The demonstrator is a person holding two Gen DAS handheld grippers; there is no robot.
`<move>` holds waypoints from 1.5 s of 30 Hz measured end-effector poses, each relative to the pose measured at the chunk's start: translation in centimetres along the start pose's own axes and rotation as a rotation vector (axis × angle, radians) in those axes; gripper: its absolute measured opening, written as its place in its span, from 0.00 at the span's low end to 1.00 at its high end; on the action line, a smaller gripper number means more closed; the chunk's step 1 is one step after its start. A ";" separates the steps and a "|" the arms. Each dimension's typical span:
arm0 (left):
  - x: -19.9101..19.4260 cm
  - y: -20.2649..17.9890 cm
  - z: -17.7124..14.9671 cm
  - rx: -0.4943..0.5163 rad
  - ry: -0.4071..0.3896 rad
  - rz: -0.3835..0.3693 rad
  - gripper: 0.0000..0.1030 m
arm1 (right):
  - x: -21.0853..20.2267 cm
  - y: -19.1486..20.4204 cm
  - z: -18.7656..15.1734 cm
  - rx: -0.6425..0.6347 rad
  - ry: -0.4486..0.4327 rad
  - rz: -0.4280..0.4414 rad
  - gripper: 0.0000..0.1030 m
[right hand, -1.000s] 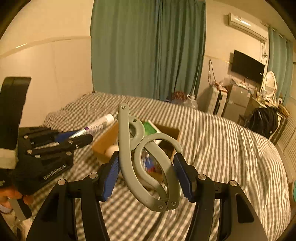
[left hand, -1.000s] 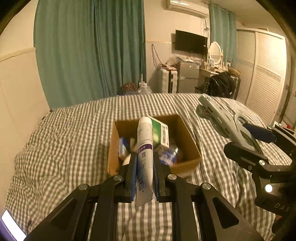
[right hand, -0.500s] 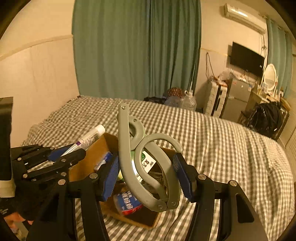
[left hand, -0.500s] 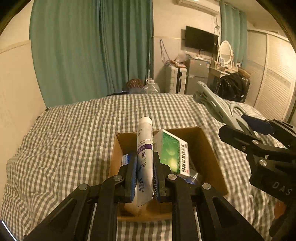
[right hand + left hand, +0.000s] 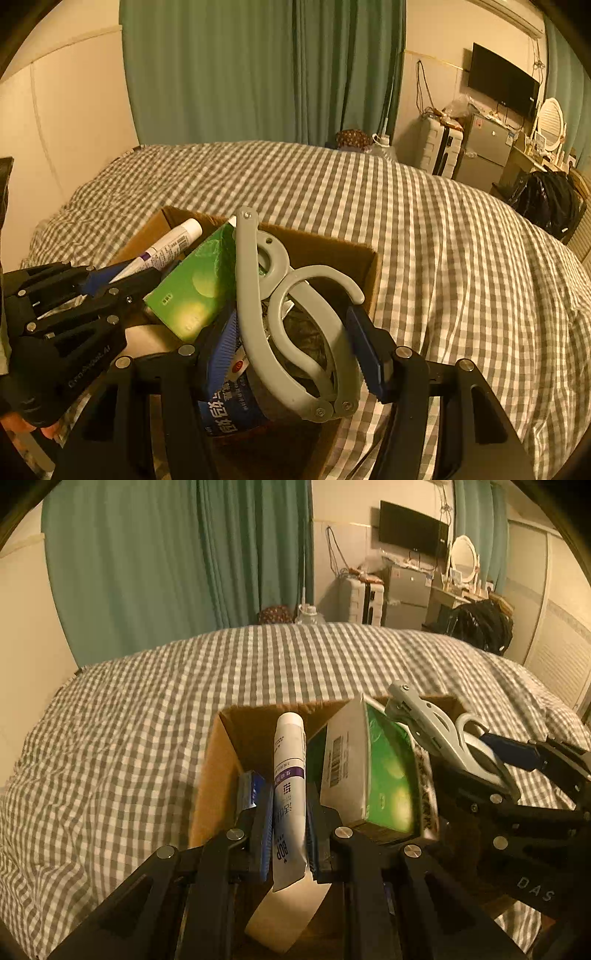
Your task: Organize objects
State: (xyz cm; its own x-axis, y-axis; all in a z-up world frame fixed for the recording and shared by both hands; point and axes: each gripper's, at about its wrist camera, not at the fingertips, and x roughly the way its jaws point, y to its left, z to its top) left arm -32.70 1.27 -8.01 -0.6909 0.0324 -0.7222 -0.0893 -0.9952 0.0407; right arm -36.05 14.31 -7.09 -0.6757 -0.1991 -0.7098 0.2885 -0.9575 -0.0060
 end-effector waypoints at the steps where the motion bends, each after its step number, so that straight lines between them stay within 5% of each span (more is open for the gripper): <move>1: 0.2 -0.1 -0.1 0.002 0.005 0.001 0.14 | -0.1 0.0 -0.1 0.003 -0.003 0.003 0.57; 5: 0.7 0.0 -0.6 -0.008 0.022 0.009 0.15 | -0.7 0.1 -0.3 0.022 -0.005 -0.005 0.58; 10: 0.6 0.2 -0.7 -0.033 0.026 0.007 0.23 | -2.9 -0.3 0.2 0.033 -0.054 -0.030 0.70; 14: -1.4 0.3 -0.2 -0.042 -0.014 0.012 0.51 | -5.5 -0.6 0.7 0.025 -0.100 -0.067 0.71; 19: -5.8 0.1 0.8 -0.040 -0.097 0.013 0.63 | -9.5 -1.1 1.3 0.038 -0.154 -0.085 0.72; 26: -13.3 -0.4 1.4 -0.002 -0.270 0.065 0.99 | -17.6 -1.1 1.3 0.057 -0.266 -0.126 0.80; 34: -20.2 -0.4 0.0 -0.023 -0.384 0.079 1.00 | -25.6 -0.5 -0.8 0.047 -0.386 -0.182 1.00; 45: -25.5 -0.2 -3.8 -0.052 -0.441 0.059 1.00 | -31.5 1.1 -6.2 0.074 -0.466 -0.200 1.00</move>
State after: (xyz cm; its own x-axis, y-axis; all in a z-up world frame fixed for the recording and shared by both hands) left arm -12.33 0.30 7.77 -0.9347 0.0011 -0.3555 -0.0126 -0.9995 0.0301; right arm -10.29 20.82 10.90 -0.9483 -0.0668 -0.3102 0.0858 -0.9952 -0.0479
